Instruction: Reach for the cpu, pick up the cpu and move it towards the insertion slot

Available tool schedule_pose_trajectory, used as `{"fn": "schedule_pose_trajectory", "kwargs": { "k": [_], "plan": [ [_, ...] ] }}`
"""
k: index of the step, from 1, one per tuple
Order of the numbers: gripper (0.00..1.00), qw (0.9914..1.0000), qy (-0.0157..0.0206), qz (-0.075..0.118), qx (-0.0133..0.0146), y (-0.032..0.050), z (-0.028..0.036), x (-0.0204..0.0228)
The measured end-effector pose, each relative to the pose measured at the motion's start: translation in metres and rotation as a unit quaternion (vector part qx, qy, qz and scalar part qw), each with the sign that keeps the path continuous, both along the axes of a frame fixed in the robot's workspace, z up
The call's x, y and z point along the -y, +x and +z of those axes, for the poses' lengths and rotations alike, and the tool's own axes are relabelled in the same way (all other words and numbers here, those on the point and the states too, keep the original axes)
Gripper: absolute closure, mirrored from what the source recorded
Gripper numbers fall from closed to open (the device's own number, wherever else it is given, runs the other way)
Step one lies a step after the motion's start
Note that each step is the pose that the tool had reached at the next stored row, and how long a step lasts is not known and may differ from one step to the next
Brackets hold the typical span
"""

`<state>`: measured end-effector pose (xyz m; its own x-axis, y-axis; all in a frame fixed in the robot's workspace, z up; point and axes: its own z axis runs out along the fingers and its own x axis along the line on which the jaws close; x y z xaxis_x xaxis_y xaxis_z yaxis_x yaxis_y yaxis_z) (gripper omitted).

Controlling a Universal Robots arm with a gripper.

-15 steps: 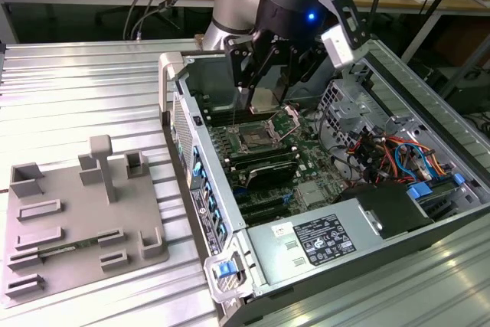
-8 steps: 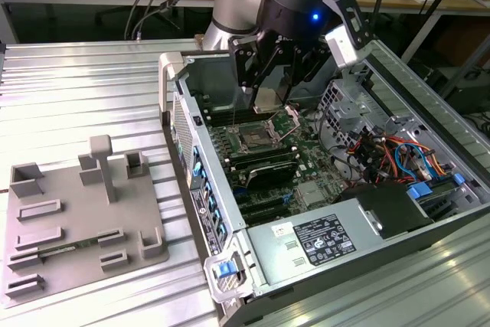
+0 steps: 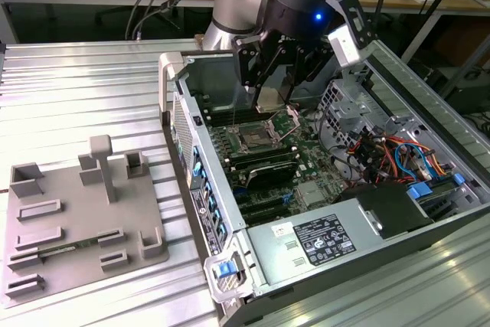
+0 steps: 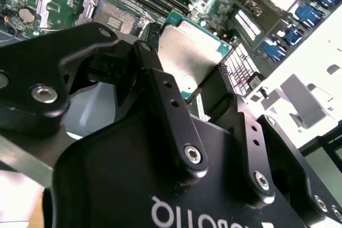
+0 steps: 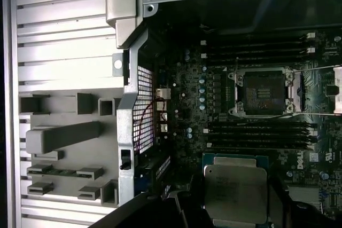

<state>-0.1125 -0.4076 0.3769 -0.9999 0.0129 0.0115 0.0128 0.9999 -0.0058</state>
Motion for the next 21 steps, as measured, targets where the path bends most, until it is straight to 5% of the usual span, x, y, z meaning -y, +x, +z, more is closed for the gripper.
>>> {"fn": "schedule_pose_trajectory", "kwargs": {
  "k": [21],
  "plan": [
    [0.45, 1.00000, -0.0024, -0.001, 0.0000, 0.0158, -0.0032, -0.0086]
  ]
}}
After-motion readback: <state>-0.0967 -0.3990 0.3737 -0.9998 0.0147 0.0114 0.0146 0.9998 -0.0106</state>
